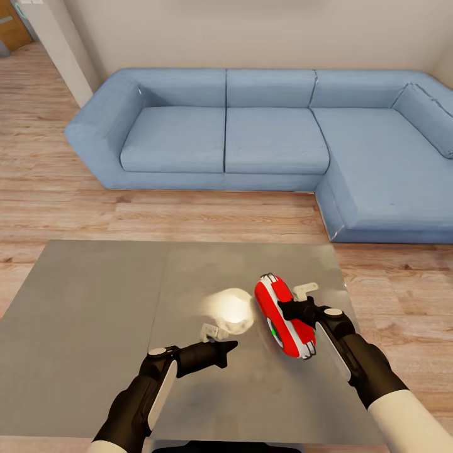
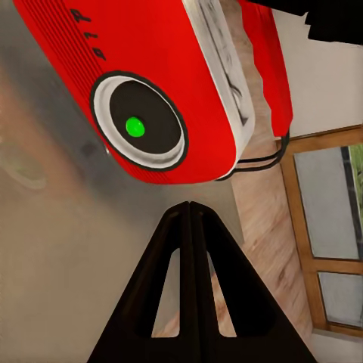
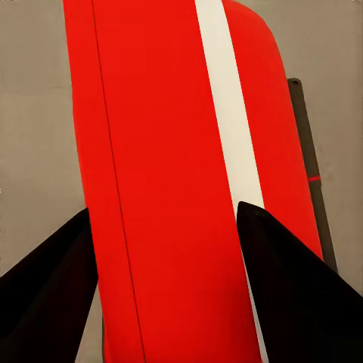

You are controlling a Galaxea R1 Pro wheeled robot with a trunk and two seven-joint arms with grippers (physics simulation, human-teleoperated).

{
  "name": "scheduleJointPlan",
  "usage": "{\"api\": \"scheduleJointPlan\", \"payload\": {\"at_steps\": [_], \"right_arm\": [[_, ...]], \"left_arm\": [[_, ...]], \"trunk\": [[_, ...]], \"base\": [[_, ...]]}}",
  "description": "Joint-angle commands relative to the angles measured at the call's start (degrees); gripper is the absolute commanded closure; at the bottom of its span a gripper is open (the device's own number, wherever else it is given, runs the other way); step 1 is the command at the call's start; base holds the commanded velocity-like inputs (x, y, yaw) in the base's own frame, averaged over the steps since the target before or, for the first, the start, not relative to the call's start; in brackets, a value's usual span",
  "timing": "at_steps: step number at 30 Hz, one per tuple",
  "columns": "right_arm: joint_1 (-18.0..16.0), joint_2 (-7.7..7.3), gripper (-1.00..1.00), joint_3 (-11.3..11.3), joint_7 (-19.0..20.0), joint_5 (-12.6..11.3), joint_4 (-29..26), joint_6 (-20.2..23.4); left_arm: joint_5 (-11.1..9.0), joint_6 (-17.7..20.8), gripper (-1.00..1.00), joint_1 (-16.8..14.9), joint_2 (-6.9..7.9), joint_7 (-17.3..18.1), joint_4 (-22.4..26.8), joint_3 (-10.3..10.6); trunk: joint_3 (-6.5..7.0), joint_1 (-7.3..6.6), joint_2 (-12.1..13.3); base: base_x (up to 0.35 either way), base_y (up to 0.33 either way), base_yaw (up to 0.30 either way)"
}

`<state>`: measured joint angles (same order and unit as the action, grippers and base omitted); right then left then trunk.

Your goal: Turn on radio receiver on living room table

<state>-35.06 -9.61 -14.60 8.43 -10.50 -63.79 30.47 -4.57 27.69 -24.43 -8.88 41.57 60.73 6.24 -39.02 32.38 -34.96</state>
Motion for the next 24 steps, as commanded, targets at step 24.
{"api": "scheduleJointPlan", "payload": {"at_steps": [24], "right_arm": [[-0.01,0.73,1.0,-0.08,0.1,-0.24,4.9,-3.2]], "left_arm": [[0.0,0.0,1.0,0.0,0.0,0.0,0.0,0.0]], "trunk": [[0.0,0.0,0.0]], "base": [[0.0,0.0,0.0]]}}
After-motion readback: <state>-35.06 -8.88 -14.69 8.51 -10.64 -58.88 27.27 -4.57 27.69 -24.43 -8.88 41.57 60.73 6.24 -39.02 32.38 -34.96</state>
